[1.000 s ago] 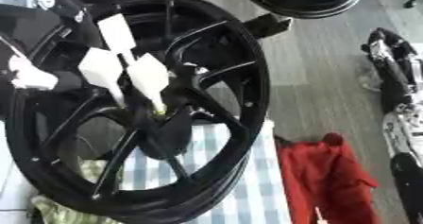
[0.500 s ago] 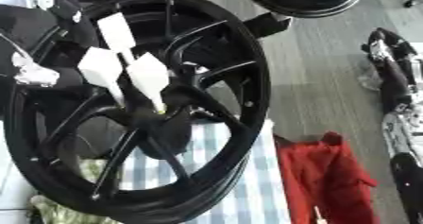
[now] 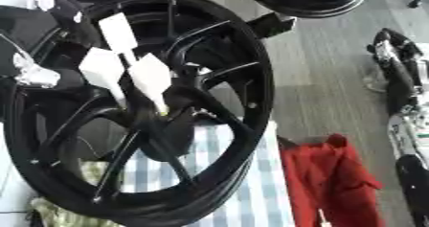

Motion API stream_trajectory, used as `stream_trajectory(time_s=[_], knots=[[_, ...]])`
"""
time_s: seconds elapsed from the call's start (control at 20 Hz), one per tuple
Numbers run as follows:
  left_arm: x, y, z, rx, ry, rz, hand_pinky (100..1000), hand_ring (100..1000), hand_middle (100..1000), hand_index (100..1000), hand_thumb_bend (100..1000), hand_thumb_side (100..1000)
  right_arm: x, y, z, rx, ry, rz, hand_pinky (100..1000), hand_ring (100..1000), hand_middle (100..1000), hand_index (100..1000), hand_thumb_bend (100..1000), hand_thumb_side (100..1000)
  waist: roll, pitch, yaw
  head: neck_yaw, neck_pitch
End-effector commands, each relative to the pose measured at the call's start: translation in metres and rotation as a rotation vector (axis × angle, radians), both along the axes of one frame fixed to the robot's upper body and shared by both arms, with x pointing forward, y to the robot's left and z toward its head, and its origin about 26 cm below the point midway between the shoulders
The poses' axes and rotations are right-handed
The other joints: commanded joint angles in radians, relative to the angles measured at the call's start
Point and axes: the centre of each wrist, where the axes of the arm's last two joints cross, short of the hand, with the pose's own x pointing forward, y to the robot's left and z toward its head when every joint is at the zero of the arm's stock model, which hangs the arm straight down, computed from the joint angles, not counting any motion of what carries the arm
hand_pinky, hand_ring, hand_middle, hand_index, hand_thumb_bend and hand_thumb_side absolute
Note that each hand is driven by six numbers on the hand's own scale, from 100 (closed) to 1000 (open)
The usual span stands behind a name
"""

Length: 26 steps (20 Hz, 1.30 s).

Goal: Pull the pin out of the wheel hub.

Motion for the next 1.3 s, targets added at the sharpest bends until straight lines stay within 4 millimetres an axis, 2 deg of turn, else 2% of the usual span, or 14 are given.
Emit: stream_trajectory(time_s=[0.05, 0.75, 1.05, 1.3], knots=[[-0.003, 0.002, 0.009, -0.006, -0.02, -0.009, 790, 729, 690, 815, 345, 534, 0.0, -0.006, 0.013, -0.041, -0.019, -0.009, 944, 795, 857, 814, 166, 451, -0.001, -0.014, -0.002, 0.0, -0.005], [0.004, 0.0, -0.001, 0.024, -0.004, -0.008, 791, 746, 722, 841, 354, 546, 0.0, -0.006, 0.014, -0.039, -0.019, -0.013, 944, 790, 855, 812, 164, 453, 0.001, -0.014, -0.006, -0.001, -0.006], [0.004, 0.001, 0.002, 0.021, -0.019, -0.003, 794, 771, 762, 837, 360, 529, 0.001, -0.006, 0.014, -0.04, -0.017, -0.012, 943, 789, 854, 811, 161, 454, 0.0, -0.013, -0.007, -0.002, -0.009], [-0.007, 0.004, 0.014, -0.006, -0.056, -0.028, 791, 748, 732, 830, 327, 493, 0.0, -0.006, 0.014, -0.041, -0.016, -0.011, 943, 788, 854, 811, 160, 456, 0.0, -0.012, -0.005, -0.006, -0.009]])
